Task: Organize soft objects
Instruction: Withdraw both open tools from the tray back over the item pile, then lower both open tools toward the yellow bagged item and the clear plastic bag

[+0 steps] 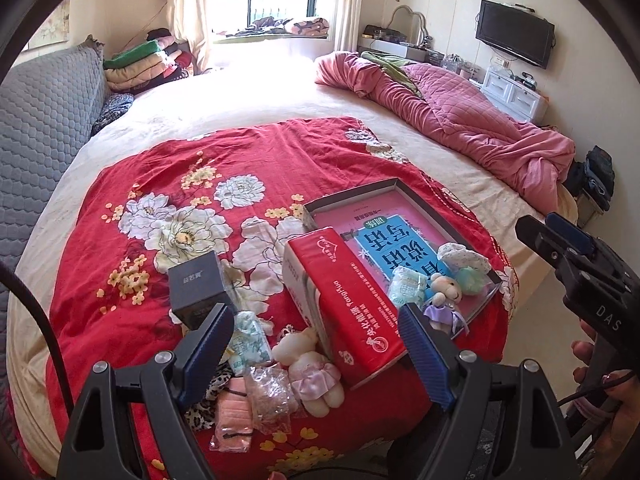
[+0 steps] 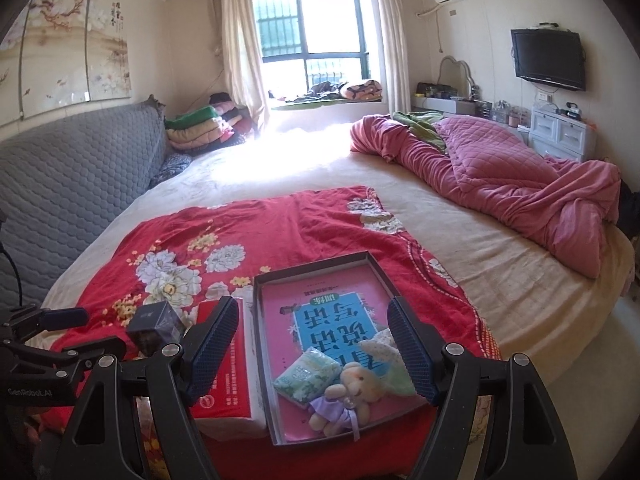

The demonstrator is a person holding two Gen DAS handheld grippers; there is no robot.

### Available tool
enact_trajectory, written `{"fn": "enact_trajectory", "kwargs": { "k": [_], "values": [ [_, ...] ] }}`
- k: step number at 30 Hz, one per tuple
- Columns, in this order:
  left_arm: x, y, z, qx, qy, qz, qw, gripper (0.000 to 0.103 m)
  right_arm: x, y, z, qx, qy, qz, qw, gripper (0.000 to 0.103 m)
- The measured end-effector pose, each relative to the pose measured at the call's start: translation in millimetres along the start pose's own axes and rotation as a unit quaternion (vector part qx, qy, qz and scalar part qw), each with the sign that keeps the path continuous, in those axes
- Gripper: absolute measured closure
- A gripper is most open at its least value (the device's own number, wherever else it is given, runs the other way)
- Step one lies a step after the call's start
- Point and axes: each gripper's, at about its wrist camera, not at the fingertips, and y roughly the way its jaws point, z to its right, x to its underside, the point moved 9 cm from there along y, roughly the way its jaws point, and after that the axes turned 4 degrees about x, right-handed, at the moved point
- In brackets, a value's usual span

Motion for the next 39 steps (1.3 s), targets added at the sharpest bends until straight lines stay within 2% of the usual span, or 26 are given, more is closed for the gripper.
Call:
{"fn": "enact_trajectory", "kwargs": {
  "k": [10, 21, 30, 39],
  "values": [
    [12, -24, -68, -0.035, -0.044, 0.009, 0.9984, 0.019, 12, 3, -58, -0.046, -0.041, -0.017, 0.998, 0.025],
    [31, -42, -131, -0.066, -0.096, 0.012, 0.9932, 0.019, 20, -1, -97, -0.079, -0.077, -0.019, 0.994, 0.025],
    [59, -39, -162, -0.077, -0.12, -0.004, 0.9898, 0.019, 35, -2, -132, -0.105, -0.111, -0.029, 0.988, 0.025],
    [89, -19, -179, -0.083, -0.135, -0.033, 0.9869, 0.019, 67, 1, -174, -0.134, -0.174, -0.047, 0.974, 0.025]
  ]
}}
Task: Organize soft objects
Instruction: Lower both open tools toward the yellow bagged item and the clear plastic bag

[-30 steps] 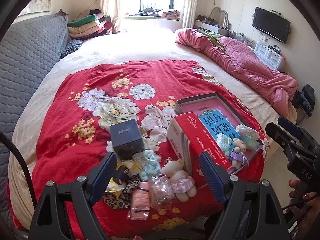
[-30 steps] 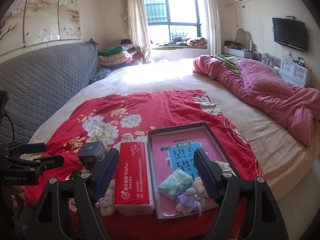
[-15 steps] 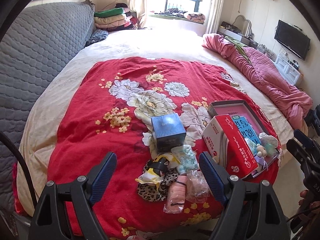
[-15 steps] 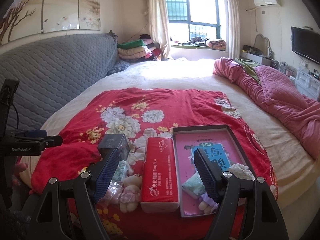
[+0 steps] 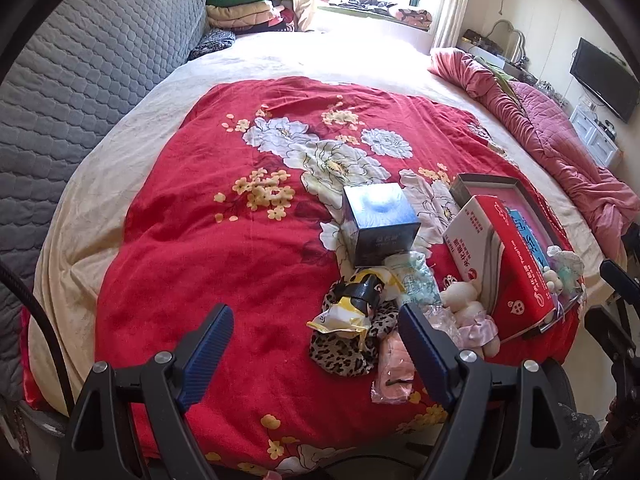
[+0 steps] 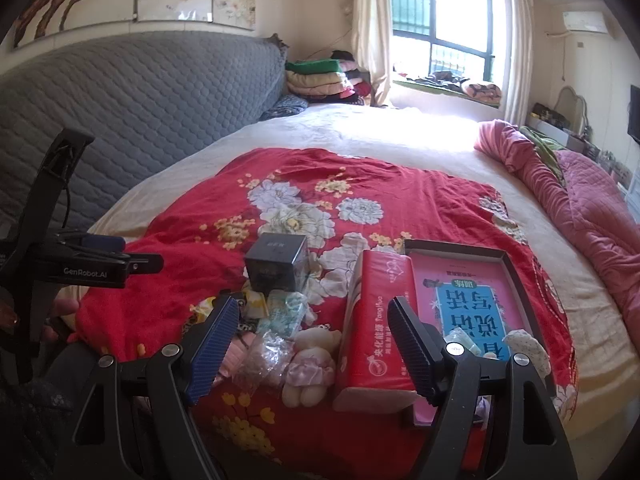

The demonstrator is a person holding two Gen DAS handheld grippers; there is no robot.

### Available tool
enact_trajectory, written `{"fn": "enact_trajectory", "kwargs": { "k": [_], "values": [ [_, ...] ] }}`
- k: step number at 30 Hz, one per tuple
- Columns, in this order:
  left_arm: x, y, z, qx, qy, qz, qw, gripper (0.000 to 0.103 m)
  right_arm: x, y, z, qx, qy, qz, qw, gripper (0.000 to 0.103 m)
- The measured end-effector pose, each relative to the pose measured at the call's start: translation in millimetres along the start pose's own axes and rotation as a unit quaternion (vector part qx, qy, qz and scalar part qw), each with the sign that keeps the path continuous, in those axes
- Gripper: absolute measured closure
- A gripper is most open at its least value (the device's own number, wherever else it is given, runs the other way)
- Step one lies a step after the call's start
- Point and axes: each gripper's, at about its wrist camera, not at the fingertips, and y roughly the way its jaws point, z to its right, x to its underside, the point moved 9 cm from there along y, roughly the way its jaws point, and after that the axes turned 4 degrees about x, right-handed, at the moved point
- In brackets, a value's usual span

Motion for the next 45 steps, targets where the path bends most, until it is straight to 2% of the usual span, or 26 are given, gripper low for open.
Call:
{"fn": "enact_trajectory", "kwargs": {
  "k": [17, 25, 31, 39, 45],
  "values": [
    [26, 37, -2, 0.015, 0.005, -0.037, 0.9992, 0.019, 49, 45, -53, -0.037, -0.08, -0.059, 0.994, 0.025],
    [31, 67, 7, 0.016, 0.029, -0.063, 0.9975, 0.019, 64, 64, -56, -0.047, -0.078, -0.079, 0.993, 0.025],
    [25, 84, 16, 0.037, 0.042, -0.068, 0.9961, 0.019, 71, 78, -59, -0.049, -0.087, -0.096, 0.99, 0.025],
    [14, 101, 25, 0.058, 0.065, -0.081, 0.993, 0.032, 78, 98, -63, -0.049, -0.104, -0.115, 0.987, 0.025],
    [16, 111, 24, 0.056, 0.073, -0.092, 0.9916, 0.037, 90, 118, -73, -0.02, -0.174, -0.13, 0.976, 0.025]
  ]
}}
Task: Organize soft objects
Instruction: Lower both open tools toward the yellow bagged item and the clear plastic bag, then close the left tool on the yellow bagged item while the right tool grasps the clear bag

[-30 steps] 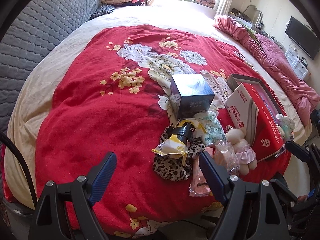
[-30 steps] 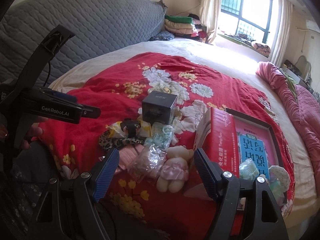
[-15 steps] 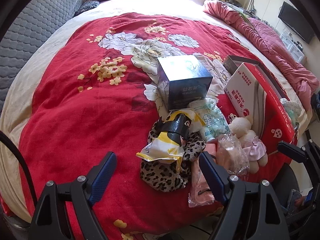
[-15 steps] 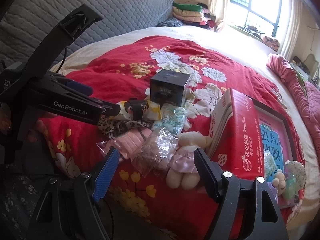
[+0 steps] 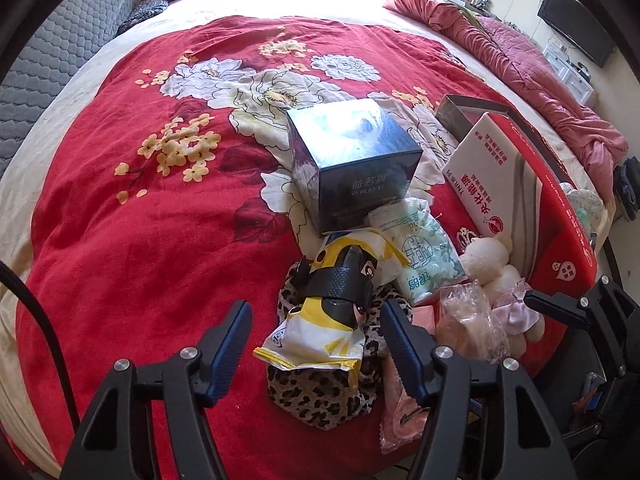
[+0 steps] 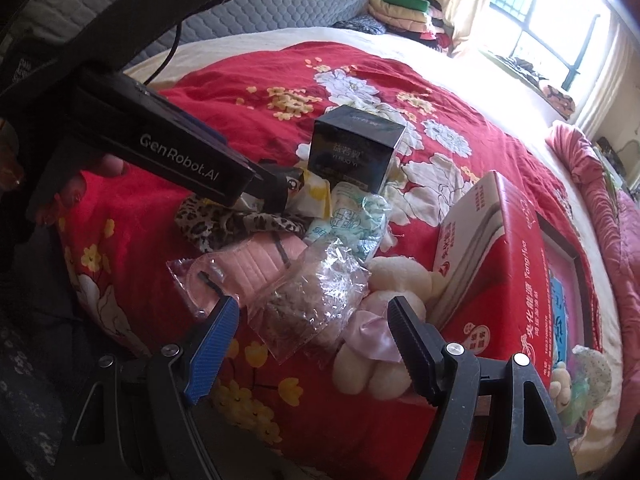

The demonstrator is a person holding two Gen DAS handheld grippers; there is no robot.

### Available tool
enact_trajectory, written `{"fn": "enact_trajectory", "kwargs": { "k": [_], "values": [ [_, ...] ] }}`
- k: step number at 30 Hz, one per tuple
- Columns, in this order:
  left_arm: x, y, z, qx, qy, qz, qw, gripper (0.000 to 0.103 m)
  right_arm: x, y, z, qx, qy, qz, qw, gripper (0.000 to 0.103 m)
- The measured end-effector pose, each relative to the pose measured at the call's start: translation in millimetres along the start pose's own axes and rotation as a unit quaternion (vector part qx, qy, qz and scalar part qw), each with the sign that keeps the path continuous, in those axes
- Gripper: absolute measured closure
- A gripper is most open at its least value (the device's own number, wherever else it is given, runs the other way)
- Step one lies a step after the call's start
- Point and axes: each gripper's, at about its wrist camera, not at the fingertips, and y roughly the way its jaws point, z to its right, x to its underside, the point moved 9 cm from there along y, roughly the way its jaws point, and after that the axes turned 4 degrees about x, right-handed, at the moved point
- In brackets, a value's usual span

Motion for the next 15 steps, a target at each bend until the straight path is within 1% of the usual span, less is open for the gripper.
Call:
{"fn": "enact_trajectory", "kwargs": {
  "k": [2, 4, 5, 7, 8, 9, 10, 12, 15],
  "values": [
    [1, 1, -1, -0.002, 0.002, -0.001, 1.0, 0.037, 0, 7, -1, 0.01, -0.016, -0.001, 1.0, 0.025],
    [1, 2, -3, -0.003, 0.003, -0.003, 1.0, 0.04, 0, 14, -3, 0.007, -0.027, -0.003, 1.0, 0.025],
    [1, 3, -3, 0.0, 0.002, -0.004, 1.0, 0.044, 0, 17, -2, 0.013, -0.032, -0.005, 0.999, 0.025],
    [0, 5, -3, 0.009, 0.001, -0.007, 0.9999, 0.046, 1, 23, -4, 0.017, -0.048, -0.009, 0.999, 0.025],
    [-1, 5, -1, 0.012, 0.002, -0.008, 0.9999, 0.048, 1, 25, -4, 0.02, -0.053, -0.009, 0.998, 0.028],
    [-1, 6, 0, 0.015, 0.004, -0.008, 0.9999, 0.05, 0, 27, -4, 0.02, -0.054, -0.009, 0.998, 0.034],
    [-2, 7, 2, 0.018, 0.006, -0.009, 0.9998, 0.052, 0, 29, -4, 0.016, -0.054, -0.007, 0.998, 0.037],
    [-2, 11, 6, 0.026, 0.008, -0.017, 0.9995, 0.055, -1, 32, 0, 0.011, -0.046, -0.008, 0.999, 0.039],
    [-4, 17, 9, 0.014, 0.021, -0.024, 0.9994, 0.056, -2, 34, 3, 0.002, -0.032, -0.004, 0.999, 0.043]
  ]
}}
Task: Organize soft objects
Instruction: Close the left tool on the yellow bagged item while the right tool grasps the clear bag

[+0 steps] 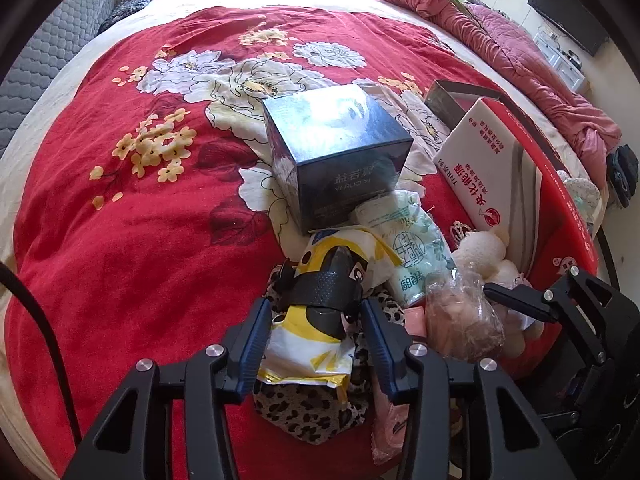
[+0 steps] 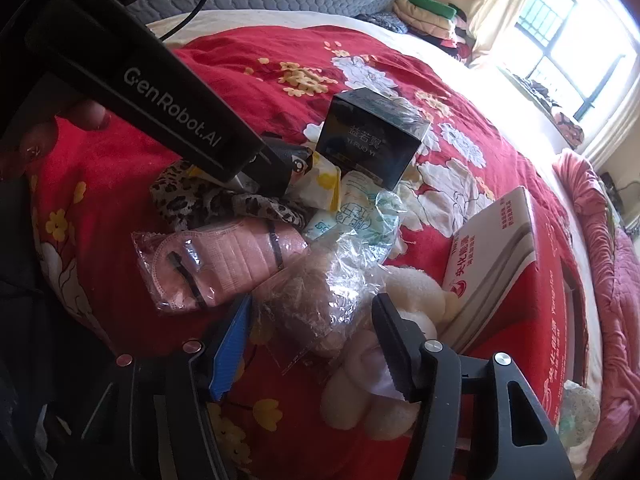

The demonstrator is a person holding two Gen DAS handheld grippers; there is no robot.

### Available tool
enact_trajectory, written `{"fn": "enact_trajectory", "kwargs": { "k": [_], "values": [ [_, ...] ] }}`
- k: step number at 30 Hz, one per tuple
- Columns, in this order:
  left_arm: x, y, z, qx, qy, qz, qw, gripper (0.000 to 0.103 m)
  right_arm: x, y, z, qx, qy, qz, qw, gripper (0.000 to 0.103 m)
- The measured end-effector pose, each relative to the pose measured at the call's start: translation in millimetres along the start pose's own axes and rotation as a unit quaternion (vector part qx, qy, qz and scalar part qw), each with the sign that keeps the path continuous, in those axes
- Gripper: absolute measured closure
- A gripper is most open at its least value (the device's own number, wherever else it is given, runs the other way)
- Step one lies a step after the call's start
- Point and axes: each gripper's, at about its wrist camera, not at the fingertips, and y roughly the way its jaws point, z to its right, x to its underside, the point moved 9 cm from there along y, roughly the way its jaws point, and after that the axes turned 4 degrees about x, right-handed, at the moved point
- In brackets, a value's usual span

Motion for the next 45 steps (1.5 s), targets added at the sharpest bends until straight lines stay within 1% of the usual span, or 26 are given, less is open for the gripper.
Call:
{"fn": "enact_trajectory", "kwargs": {
  "k": [3, 4, 5, 8, 10, 12, 15, 17, 19, 21, 23, 26, 28, 31, 33, 37, 41, 45],
  "values": [
    [-3, 3, 3, 0.004, 0.004, -0.003, 1.0, 0.057, -2, -3, 7, -0.011, 0.023, 0.01, 1.0, 0.047],
    [-5, 3, 4, 0.006, 0.005, -0.002, 1.0, 0.058, -3, -5, 9, -0.014, 0.031, 0.013, 0.999, 0.047],
    [-6, 5, 5, 0.009, 0.008, -0.004, 0.9999, 0.061, -4, -7, 11, -0.015, 0.038, 0.016, 0.999, 0.047],
    [-11, 10, 7, 0.012, 0.015, -0.009, 0.9998, 0.063, -8, -13, 18, -0.023, 0.061, 0.028, 0.997, 0.047],
    [-14, 11, 7, 0.021, 0.012, -0.01, 0.9997, 0.063, -9, -18, 21, -0.03, 0.075, 0.034, 0.996, 0.048],
    [-18, 10, 5, 0.038, 0.0, -0.004, 0.9993, 0.064, -10, -22, 22, -0.039, 0.086, 0.041, 0.995, 0.048],
    [-21, 10, 4, 0.059, -0.015, 0.001, 0.9982, 0.064, -11, -22, 23, -0.044, 0.091, 0.042, 0.994, 0.049],
    [-22, 11, 7, 0.057, -0.016, 0.003, 0.9983, 0.064, -11, -23, 22, -0.044, 0.093, 0.042, 0.994, 0.049],
    [-21, 15, 12, 0.044, 0.0, -0.004, 0.999, 0.064, -10, -24, 21, -0.048, 0.098, 0.043, 0.993, 0.049],
    [-20, 20, 13, 0.038, 0.001, -0.011, 0.9992, 0.064, -10, -25, 21, -0.052, 0.103, 0.045, 0.992, 0.049],
    [-21, 23, 14, 0.031, 0.006, -0.013, 0.9994, 0.064, -9, -25, 22, -0.051, 0.108, 0.043, 0.992, 0.057],
    [-21, 27, 16, 0.021, 0.015, -0.017, 0.9995, 0.064, -8, -24, 23, -0.055, 0.112, 0.042, 0.991, 0.057],
    [-21, 28, 16, 0.019, 0.011, -0.017, 0.9996, 0.066, -7, -23, 21, -0.052, 0.105, 0.038, 0.992, 0.057],
    [-23, 23, 15, 0.023, 0.0, -0.003, 0.9997, 0.067, -6, -19, 18, -0.05, 0.102, 0.033, 0.993, 0.058],
    [-22, 20, 15, 0.023, 0.001, -0.003, 0.9997, 0.067, -6, -16, 19, -0.047, 0.1, 0.031, 0.993, 0.058],
    [-25, 5, 16, 0.052, -0.018, 0.019, 0.9983, 0.067, -8, -7, 18, -0.048, 0.102, 0.026, 0.993, 0.059],
    [-30, -13, 15, 0.077, -0.034, 0.039, 0.9956, 0.067, -12, -8, 23, -0.064, 0.123, 0.036, 0.99, 0.061],
    [-31, -26, 10, 0.075, -0.044, 0.054, 0.9948, 0.067, -14, -17, 29, -0.072, 0.142, 0.053, 0.986, 0.062]
  ]
}}
